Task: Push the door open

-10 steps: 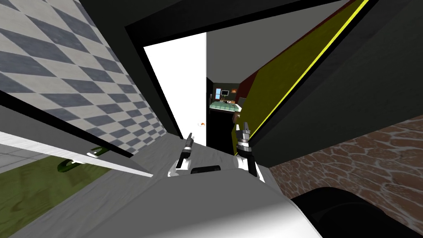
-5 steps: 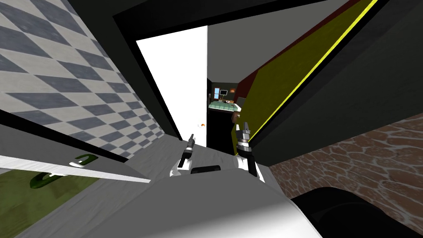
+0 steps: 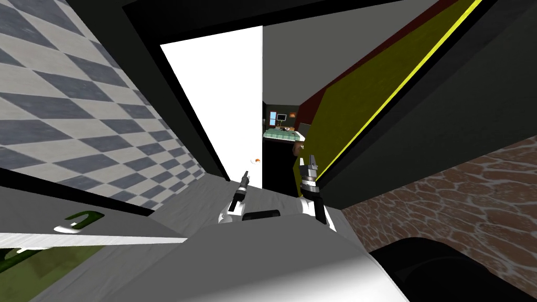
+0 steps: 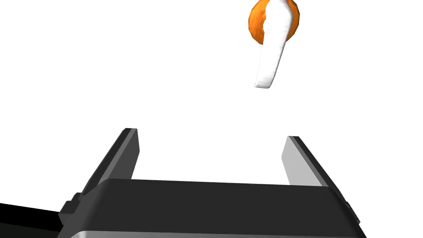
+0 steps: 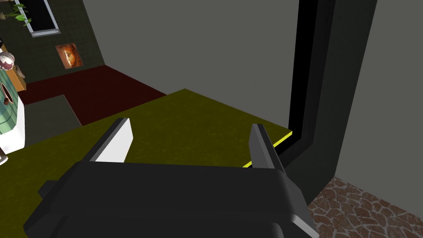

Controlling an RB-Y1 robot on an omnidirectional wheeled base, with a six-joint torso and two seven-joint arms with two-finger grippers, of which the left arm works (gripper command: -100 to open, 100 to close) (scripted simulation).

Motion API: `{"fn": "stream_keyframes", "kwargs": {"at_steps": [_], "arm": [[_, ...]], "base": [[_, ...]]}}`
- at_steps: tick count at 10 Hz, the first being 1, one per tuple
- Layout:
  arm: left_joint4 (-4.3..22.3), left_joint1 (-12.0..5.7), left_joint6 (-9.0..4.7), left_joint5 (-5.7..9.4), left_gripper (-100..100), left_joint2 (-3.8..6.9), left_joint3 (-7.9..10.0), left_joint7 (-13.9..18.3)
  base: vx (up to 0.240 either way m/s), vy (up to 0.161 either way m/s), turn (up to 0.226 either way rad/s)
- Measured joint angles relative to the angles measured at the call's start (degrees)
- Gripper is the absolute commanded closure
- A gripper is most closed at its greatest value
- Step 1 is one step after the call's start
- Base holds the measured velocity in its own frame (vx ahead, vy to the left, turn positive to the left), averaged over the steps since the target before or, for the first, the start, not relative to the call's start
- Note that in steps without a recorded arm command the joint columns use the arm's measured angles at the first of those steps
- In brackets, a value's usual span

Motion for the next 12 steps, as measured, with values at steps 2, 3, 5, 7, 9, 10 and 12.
{"fn": "stream_keyframes", "kwargs": {"at_steps": [2, 3, 5, 7, 9, 10, 12], "arm": [[4.4, -1.9, -1.05, -0.06, -100, -0.5, -0.23, -0.1], [5.6, -2.32, -1.22, -0.13, -100, -0.69, -0.41, -0.1], [8.4, -3.57, -1.62, -0.21, -100, -1.1, -0.7, -0.2], [10.8, -4.54, -2.13, -0.29, -100, -1.38, -0.99, -0.1], [12.8, -5.41, -2.46, -0.37, -100, -1.77, -1.24, -0.1], [13.6, -5.7, -2.53, -0.41, -100, -1.93, -1.37, -0.1], [15.8, -6.71, -3.07, -0.43, -100, -2.24, -1.5, -0.1]], "base": [[0.08, 0.063, -0.061], [0.068, 0.063, -0.06], [0.07, 0.058, -0.058], [0.066, 0.063, -0.048], [0.053, 0.063, -0.046], [0.045, 0.046, -0.041], [0.045, 0.039, -0.033]]}}
